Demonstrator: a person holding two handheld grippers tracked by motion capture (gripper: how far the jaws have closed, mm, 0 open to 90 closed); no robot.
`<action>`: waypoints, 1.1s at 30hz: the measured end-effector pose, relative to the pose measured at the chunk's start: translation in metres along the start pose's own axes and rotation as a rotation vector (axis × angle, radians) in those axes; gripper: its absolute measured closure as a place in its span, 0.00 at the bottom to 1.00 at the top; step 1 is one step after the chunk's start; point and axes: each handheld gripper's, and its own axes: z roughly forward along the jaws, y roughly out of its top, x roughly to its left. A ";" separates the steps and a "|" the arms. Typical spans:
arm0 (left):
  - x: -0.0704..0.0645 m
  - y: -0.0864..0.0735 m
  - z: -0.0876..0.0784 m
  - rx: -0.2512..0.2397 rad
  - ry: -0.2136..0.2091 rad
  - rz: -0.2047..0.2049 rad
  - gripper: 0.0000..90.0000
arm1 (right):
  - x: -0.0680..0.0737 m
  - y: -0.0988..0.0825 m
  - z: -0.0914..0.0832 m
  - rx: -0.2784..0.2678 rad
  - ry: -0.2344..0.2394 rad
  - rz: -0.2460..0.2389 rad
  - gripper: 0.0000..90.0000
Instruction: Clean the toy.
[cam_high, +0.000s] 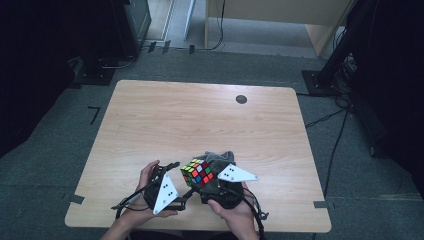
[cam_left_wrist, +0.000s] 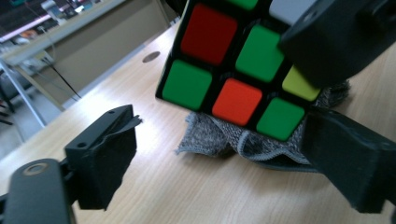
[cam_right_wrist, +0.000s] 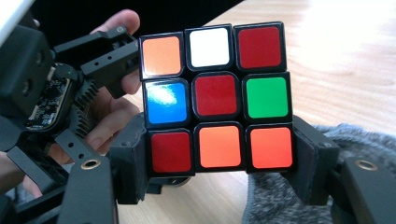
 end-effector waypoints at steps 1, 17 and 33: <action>-0.001 0.000 0.000 -0.006 0.002 0.004 0.14 | 0.000 0.000 0.001 0.006 0.003 0.006 0.38; -0.005 -0.004 -0.001 -0.006 0.005 0.060 0.36 | -0.001 -0.001 0.008 0.050 0.073 0.037 0.29; 0.039 -0.018 -0.013 -0.036 -0.032 -0.225 0.37 | -0.058 -0.034 0.023 0.184 -0.275 -0.005 0.41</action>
